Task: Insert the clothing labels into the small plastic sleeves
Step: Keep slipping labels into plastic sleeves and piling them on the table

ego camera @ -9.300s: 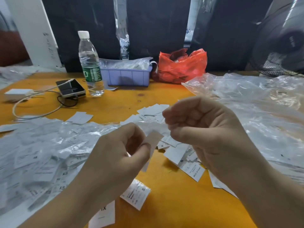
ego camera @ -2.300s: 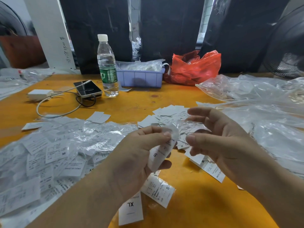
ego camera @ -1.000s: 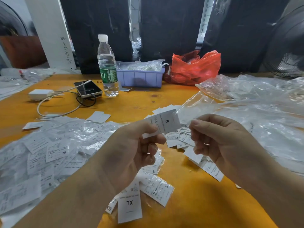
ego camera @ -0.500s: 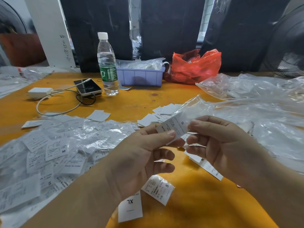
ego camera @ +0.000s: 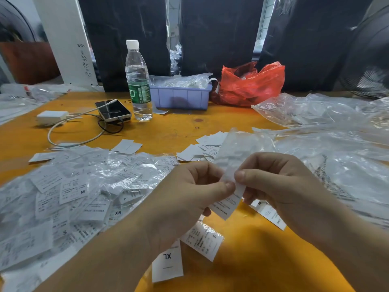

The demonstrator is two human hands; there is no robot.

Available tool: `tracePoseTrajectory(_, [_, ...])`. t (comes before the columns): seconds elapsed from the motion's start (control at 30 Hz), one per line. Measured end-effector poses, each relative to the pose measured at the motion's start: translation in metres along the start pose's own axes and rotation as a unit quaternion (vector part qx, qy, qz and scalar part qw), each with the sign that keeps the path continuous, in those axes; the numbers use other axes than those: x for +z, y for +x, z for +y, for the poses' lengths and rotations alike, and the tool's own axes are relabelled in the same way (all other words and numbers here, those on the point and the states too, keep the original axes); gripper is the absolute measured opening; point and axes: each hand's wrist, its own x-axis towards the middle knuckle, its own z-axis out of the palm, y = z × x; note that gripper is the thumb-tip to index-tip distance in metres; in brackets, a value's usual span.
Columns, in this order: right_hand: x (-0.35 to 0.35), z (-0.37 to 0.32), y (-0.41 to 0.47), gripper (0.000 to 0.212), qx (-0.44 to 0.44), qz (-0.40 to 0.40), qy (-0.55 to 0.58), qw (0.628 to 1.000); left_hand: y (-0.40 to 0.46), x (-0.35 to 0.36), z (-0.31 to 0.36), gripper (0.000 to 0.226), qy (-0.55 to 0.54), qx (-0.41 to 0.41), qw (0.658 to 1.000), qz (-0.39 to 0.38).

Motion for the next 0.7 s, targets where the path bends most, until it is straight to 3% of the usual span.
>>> tracePoseTrajectory(0.07, [-0.0006,-0.0008,0.0,0.024,0.002,0.013,0.006,1.0,0.0007,-0.0002,-0.0006,0.01,-0.003,0.002,1.0,0.009])
tracePoseTrajectory(0.3, [-0.003,-0.0011,0.0014,0.015,-0.012,0.042,0.025,0.999,0.002,-0.0016,0.001,0.008,-0.029,-0.012,0.999,0.044])
tracePoseTrajectory(0.7, [-0.0072,-0.0026,0.0026,0.034,-0.013,0.07,0.031,0.997,0.0025,-0.0034,0.0027,0.018,-0.055,-0.005,0.998,0.033])
